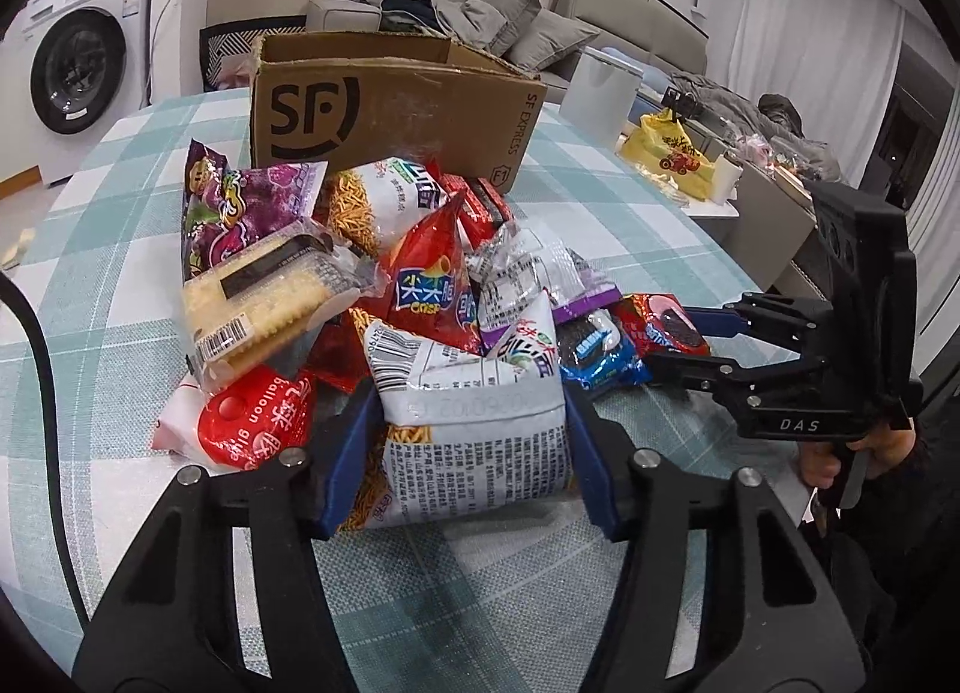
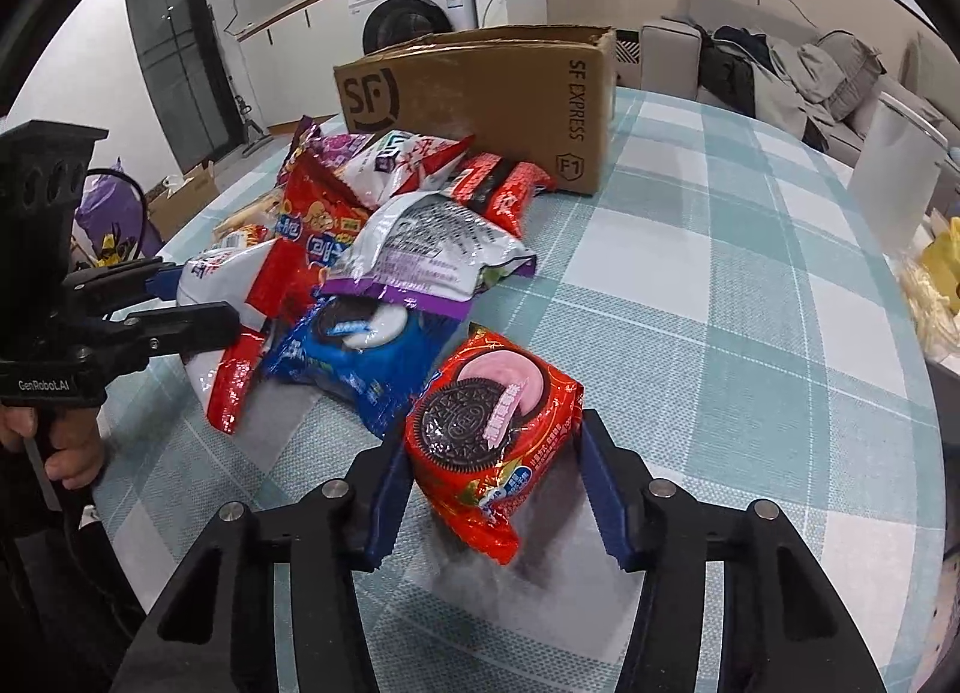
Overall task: Organize snacks
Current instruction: 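Carry the white bag into the box with the left gripper while the right carries the Oreo pack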
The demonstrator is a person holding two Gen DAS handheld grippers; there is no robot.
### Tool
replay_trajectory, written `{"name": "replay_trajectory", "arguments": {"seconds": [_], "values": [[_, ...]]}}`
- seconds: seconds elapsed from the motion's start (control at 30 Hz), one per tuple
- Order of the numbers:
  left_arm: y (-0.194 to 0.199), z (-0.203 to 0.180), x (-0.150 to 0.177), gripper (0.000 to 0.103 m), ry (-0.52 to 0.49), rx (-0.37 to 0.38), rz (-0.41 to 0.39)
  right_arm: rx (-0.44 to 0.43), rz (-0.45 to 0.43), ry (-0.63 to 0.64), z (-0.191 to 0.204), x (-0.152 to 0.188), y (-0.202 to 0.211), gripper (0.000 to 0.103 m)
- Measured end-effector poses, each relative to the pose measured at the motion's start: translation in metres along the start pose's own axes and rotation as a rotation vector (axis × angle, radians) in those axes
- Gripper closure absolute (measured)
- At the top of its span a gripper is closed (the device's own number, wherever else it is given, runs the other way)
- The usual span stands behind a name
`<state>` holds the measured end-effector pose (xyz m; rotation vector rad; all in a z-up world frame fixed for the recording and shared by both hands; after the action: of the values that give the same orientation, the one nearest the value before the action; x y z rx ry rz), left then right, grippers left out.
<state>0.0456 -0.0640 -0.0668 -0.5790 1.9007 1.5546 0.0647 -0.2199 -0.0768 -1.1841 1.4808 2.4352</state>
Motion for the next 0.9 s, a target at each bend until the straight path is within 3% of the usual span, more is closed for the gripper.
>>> {"name": "replay_trajectory", "arguments": {"seconds": [0.53, 0.9], "values": [[0.022, 0.004, -0.017, 0.046, 0.018, -0.044, -0.074, -0.03, -0.186, -0.021, 0.008, -0.024, 0.035, 0.05], [0.035, 0.007, -0.035, 0.046, 0.031, -0.06, -0.125, -0.054, -0.236, 0.009, 0.02, -0.041, 0.042, 0.05]]}}
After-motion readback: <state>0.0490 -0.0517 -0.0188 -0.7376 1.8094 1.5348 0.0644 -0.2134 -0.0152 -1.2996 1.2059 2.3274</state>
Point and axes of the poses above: each gripper's, at about its wrist camera, not at the fingertips, and y roughly against the way its jaws point, z to its left, x to its underside, the point moved 6 cm from there along -y, roughly the way its jaws point, and after that the axes turned 11 degrees about -x, right-handed, at the moved point
